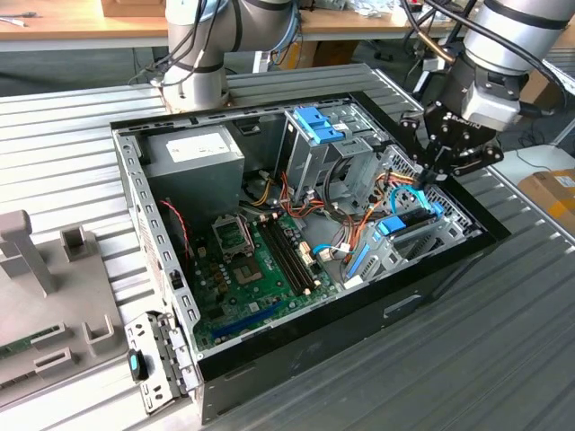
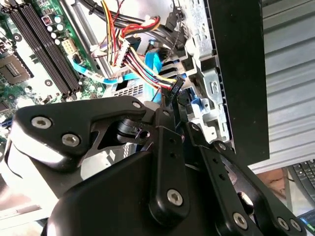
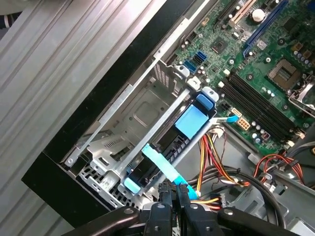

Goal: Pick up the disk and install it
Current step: 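Insert the disk into the insertion slot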

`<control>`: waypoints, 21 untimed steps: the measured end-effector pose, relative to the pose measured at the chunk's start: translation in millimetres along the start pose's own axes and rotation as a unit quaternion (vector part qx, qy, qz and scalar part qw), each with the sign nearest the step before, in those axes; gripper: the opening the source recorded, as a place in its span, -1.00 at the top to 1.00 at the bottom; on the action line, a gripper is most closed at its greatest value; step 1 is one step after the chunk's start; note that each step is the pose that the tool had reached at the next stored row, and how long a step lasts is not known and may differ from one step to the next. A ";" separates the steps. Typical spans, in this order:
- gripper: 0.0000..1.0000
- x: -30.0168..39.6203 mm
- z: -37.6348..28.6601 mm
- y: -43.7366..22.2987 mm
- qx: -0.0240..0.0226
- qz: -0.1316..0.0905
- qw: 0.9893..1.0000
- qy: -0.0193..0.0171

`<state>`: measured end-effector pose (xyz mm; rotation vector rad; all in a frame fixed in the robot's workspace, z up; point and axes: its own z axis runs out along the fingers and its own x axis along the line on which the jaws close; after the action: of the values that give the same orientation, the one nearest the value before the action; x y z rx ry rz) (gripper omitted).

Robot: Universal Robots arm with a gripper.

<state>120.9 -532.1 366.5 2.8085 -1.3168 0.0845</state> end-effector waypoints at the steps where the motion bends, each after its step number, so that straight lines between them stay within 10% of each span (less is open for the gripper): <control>1: 0.67 0.1 -2.2 0.0 0.001 0.002 1.000 0.001; 8: 0.67 -0.2 -5.9 -0.2 -0.001 0.030 1.000 0.002; 14: 0.67 -0.7 -6.0 -0.7 -0.005 0.084 0.996 0.001; 17: 0.67 -2.2 -5.9 -1.9 0.001 0.085 0.996 -0.007; 19: 0.67 -2.1 -6.0 -2.3 0.016 0.086 0.996 -0.029; 21: 0.67 0.0 -5.9 -5.1 0.016 0.092 0.995 -0.029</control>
<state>124.6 -528.5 372.3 2.7276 -1.5993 0.0296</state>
